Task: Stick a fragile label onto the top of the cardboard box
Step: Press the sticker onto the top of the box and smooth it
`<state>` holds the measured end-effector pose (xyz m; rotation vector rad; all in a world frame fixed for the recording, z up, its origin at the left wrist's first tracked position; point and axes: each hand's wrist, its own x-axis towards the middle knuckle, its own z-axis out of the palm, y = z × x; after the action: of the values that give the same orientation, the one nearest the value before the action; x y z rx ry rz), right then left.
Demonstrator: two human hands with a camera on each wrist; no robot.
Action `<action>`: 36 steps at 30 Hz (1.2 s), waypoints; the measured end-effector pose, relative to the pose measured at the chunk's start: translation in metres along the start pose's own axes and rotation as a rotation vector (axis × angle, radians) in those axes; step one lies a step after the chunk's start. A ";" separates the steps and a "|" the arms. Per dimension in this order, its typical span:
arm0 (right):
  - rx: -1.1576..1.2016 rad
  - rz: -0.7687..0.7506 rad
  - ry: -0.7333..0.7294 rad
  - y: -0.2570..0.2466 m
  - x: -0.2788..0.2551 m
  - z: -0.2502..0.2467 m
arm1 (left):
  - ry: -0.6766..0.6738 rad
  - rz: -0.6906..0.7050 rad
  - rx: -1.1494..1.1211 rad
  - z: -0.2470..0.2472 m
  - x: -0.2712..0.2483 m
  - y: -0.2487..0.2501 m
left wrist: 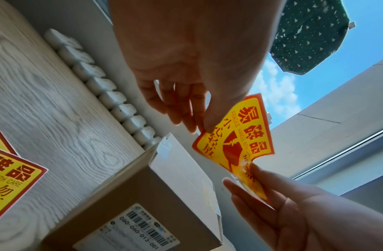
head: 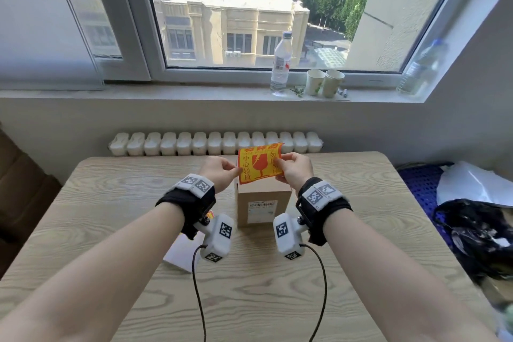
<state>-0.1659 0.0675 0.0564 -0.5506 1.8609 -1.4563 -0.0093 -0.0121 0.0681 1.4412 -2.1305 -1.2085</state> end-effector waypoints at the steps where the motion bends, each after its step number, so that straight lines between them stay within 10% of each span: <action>1: -0.029 -0.014 -0.004 0.002 0.003 -0.004 | 0.000 -0.015 -0.002 0.005 0.001 0.002; 36: -0.579 -0.079 0.068 0.036 0.033 -0.015 | 0.080 -0.205 0.066 0.042 0.024 -0.014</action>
<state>-0.1954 0.0642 0.0150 -0.8601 2.3450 -0.9740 -0.0388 -0.0148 0.0275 1.7424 -2.0267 -1.1371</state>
